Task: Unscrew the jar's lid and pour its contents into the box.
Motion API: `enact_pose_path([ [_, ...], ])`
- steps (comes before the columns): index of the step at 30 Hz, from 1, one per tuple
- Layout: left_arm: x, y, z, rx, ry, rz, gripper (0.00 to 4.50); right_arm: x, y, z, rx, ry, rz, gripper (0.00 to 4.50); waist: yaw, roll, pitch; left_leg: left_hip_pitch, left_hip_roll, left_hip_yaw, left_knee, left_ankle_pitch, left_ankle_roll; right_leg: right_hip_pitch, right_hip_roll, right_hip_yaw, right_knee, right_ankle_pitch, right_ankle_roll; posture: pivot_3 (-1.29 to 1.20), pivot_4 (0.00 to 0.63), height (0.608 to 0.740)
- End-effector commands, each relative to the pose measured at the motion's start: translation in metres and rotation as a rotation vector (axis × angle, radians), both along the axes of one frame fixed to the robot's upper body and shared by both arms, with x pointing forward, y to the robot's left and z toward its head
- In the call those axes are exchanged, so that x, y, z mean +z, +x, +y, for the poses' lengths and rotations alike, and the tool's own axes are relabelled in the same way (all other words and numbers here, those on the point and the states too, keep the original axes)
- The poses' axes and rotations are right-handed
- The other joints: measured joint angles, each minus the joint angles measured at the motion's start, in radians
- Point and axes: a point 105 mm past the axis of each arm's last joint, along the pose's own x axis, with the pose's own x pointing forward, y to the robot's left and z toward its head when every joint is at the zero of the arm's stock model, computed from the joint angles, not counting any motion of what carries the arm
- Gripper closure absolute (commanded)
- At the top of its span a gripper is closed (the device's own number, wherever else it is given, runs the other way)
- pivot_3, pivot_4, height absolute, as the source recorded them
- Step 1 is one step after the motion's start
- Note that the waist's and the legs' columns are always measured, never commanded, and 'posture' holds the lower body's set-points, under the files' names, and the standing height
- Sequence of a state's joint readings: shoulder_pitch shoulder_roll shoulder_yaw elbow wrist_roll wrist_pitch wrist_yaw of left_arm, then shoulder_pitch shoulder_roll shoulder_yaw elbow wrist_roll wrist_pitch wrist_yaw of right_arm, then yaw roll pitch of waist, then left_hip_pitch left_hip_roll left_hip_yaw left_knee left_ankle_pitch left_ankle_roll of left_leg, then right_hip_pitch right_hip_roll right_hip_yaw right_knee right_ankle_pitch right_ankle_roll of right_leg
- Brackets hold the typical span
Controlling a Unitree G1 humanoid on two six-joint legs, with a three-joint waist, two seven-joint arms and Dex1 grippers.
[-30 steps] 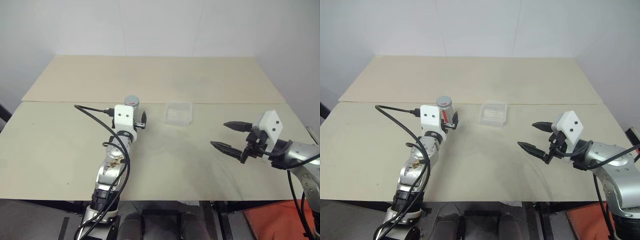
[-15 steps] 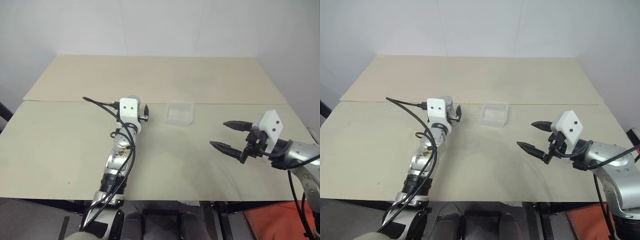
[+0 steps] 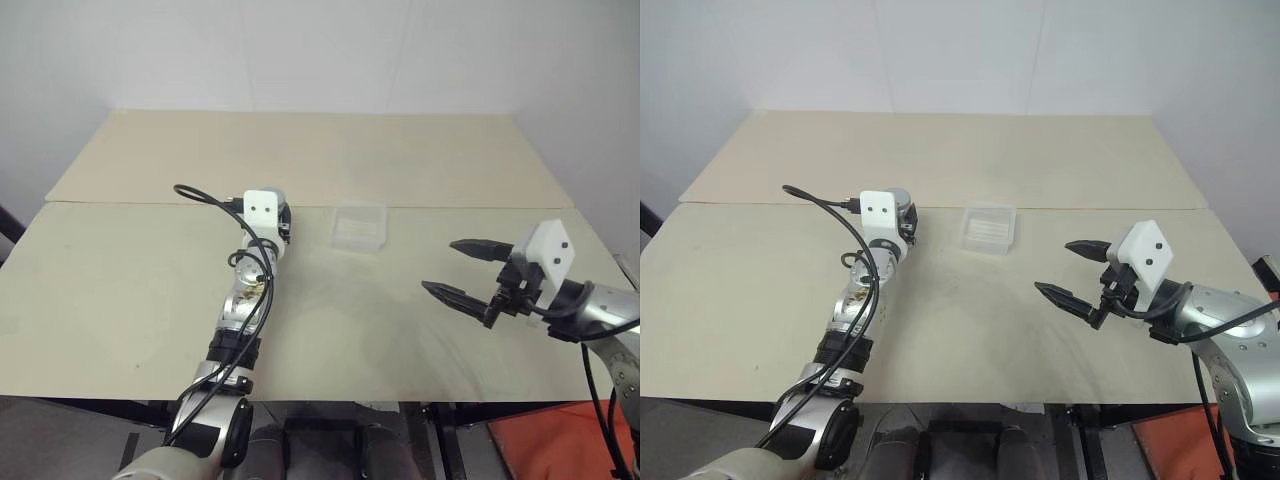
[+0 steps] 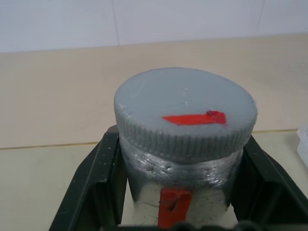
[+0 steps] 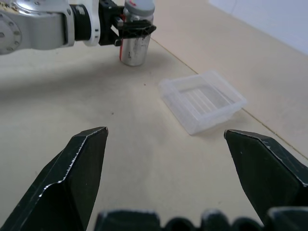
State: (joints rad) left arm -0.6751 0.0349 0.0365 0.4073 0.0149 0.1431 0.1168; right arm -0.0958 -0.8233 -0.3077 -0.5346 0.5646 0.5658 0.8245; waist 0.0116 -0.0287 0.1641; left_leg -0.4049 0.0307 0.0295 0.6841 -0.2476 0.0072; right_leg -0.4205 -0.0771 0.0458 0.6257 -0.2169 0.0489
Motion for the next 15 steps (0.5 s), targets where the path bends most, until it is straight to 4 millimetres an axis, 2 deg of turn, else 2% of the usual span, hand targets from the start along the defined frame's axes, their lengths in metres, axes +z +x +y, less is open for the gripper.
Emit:
enact_pose_path([
  [1,0.023,0.0,-0.002,-0.062,0.009,-0.069,2.08,0.014,-0.005,0.0,-0.008,0.005,-0.058,0.0,0.0,0.0,0.0,0.0,0.0,0.0,0.0,0.0,0.0,0.0,0.0,0.0,0.0,0.0,0.0,0.0,0.15,0.74],
  [3,0.031,-0.004,-0.002,-0.15,0.025,-0.073,2.08,0.016,-0.004,0.002,-0.013,0.018,-0.068,0.0,-0.003,0.0,0.0,0.0,0.0,0.0,0.0,0.0,0.0,0.0,0.0,0.0,0.0,0.0,0.0,0.0,0.15,0.74],
  [6,0.047,-0.022,-0.002,-0.423,0.106,-0.067,2.08,0.024,0.0,0.016,0.02,0.08,-0.091,0.0,-0.017,0.0,0.0,-0.001,0.001,0.0,0.0,0.0,0.0,-0.002,0.001,0.0,0.001,0.0,0.0,0.0,0.15,0.74],
  [11,0.052,-0.067,0.009,-0.883,0.217,0.063,2.08,0.03,0.004,0.04,0.118,0.097,-0.091,0.0,-0.03,0.001,0.0,0.0,0.002,0.0,-0.001,0.0,0.0,-0.002,0.001,0.0,0.001,0.0,0.0,0.0,0.15,0.74],
  [15,0.056,-0.091,0.011,-1.132,0.287,0.079,2.08,0.037,0.008,0.064,0.228,0.107,-0.096,0.0,-0.024,0.001,0.0,0.0,0.002,0.0,-0.001,0.0,0.0,-0.001,0.001,0.0,0.001,-0.001,0.0,0.0,0.15,0.74],
])
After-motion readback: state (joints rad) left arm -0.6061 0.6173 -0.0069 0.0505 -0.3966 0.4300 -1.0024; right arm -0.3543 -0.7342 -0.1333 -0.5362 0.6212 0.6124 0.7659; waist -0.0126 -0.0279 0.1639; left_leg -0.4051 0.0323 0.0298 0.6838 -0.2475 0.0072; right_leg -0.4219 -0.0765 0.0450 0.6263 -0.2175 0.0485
